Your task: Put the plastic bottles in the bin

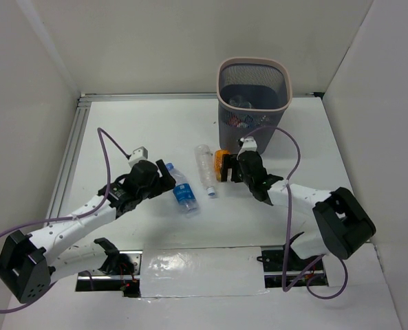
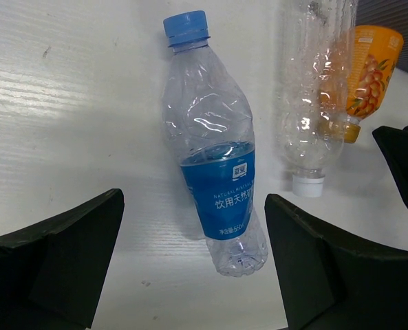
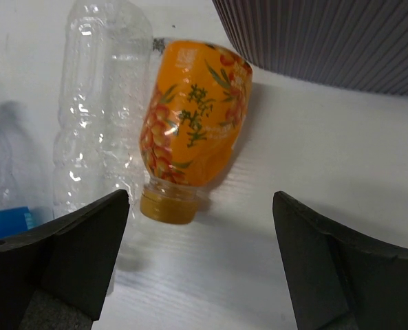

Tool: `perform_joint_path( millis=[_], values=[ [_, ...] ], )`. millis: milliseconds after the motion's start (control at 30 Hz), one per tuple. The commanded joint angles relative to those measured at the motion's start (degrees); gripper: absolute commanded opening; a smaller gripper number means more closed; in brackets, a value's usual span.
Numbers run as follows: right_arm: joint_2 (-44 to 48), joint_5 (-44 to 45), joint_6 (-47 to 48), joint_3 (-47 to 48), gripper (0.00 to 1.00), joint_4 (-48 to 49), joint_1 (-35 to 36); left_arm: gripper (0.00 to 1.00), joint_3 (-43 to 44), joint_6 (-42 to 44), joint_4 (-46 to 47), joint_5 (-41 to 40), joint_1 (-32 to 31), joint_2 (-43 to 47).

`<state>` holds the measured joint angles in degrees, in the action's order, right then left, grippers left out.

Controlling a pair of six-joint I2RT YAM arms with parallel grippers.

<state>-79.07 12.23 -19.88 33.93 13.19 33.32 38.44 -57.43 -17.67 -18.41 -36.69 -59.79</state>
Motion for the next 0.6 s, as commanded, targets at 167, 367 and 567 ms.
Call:
perform_joint_path(
  millis=[167, 367, 567],
  values=[
    [-4.7, -0.9, -1.7, 6.5, 0.92, 7.7, -0.7, 0.96, -1.3, -1.2, 0.4, -1.4, -0.3, 1.7],
    [-9.2, -1.4, -0.6, 7.1, 0.92, 10.3, -0.7, 0.96, -1.8, -1.2, 1.6, -1.4, -0.3, 1.2],
    [-12.0, -0.8, 1.2, 7.1, 0.92, 12.6, -0.7, 0.96, -1.8, -0.7, 2.1, -1.4, -0.3, 0.6]
  ],
)
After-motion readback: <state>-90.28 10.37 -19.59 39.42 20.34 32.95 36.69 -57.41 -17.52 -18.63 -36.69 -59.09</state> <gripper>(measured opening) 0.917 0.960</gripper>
